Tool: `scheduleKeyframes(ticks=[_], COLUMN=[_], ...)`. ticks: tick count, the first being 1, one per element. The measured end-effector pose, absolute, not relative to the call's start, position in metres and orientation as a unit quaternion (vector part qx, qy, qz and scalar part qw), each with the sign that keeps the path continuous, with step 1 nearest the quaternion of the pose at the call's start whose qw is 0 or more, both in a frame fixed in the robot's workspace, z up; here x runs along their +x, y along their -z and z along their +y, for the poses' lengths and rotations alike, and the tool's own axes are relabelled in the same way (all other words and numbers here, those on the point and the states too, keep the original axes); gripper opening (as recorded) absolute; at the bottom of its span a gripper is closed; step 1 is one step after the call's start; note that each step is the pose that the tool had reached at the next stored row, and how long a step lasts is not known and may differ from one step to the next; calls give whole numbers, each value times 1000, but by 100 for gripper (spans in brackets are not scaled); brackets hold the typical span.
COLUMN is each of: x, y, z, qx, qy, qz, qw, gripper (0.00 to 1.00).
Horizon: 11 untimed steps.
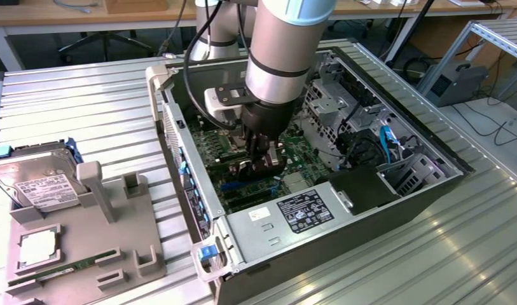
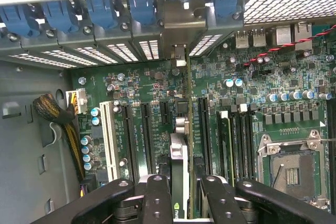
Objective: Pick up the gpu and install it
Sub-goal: 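Insert the gpu into the slot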
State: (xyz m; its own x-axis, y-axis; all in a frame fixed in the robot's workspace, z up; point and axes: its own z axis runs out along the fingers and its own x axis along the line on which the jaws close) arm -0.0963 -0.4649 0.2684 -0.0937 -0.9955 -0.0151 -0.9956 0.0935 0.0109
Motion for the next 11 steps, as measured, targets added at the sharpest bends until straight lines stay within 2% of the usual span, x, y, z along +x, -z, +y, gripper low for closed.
scheduleKeyframes(ticks=[11], x=[-95], y=[-268], z=[-461], qx=[-683], qy=[-9], qz=[731], qw=[2], gripper=[27])
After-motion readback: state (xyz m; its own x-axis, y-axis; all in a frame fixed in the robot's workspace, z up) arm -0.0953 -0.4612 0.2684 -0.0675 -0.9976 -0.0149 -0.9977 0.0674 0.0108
